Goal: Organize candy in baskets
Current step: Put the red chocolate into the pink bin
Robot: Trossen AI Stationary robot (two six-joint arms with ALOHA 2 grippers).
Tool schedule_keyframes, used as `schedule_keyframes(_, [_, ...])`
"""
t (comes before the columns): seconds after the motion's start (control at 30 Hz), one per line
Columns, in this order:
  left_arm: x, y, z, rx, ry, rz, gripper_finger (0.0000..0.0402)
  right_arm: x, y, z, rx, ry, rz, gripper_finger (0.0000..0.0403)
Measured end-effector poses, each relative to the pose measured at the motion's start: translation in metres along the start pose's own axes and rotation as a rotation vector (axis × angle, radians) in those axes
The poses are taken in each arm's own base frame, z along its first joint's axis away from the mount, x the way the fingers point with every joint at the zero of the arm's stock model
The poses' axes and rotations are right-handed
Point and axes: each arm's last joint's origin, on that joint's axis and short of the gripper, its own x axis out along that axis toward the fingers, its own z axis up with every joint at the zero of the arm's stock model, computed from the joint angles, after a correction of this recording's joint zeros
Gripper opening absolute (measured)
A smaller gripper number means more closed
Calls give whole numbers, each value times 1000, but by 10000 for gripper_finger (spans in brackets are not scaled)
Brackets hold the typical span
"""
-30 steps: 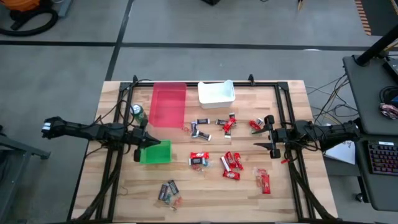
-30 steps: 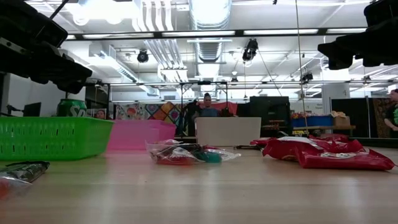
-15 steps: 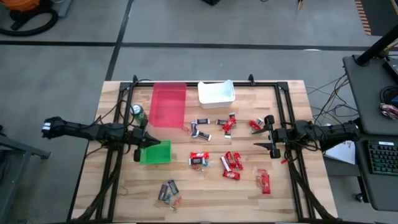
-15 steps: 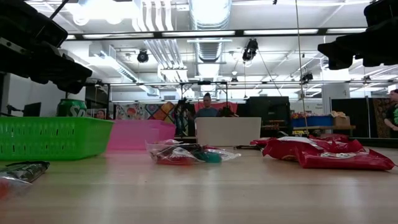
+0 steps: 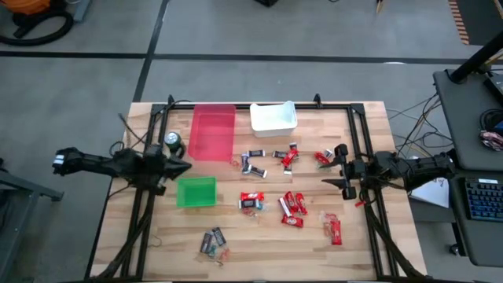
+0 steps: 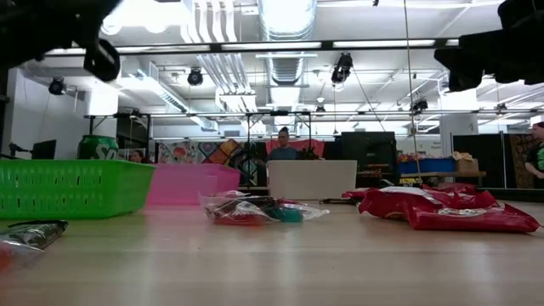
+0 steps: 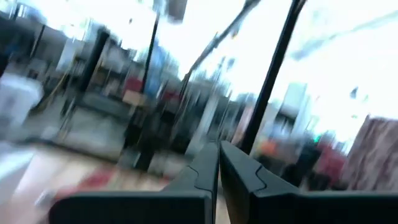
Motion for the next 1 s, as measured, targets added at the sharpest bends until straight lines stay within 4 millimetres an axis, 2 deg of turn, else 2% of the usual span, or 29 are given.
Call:
schedule_keyframes(0.17, [-1, -6, 15, 2, -158, -58, 0, 0, 0, 2, 149, -23, -1, 206])
schedule_keyframes(0.4, [-1, -4, 17, 95, -191, 1, 0, 0, -1, 9, 501, -90, 12, 206])
schedule_keyframes(0.6, [8, -2, 8, 76, -139, 18, 0, -1, -2, 12, 522, -126, 11, 206])
schedule_keyframes(0.7, [14, 0, 4, 76, -128, 22, 0, -1, -4, 12, 528, -143, -86, 206])
schedule_keyframes(0.87, [21, 3, -4, 84, -87, 62, 0, -2, -13, 10, 650, -200, -382, 206])
schedule_keyframes(1.0, [23, 7, -9, 93, -74, 147, 0, 0, -15, 7, 659, -187, -466, 206])
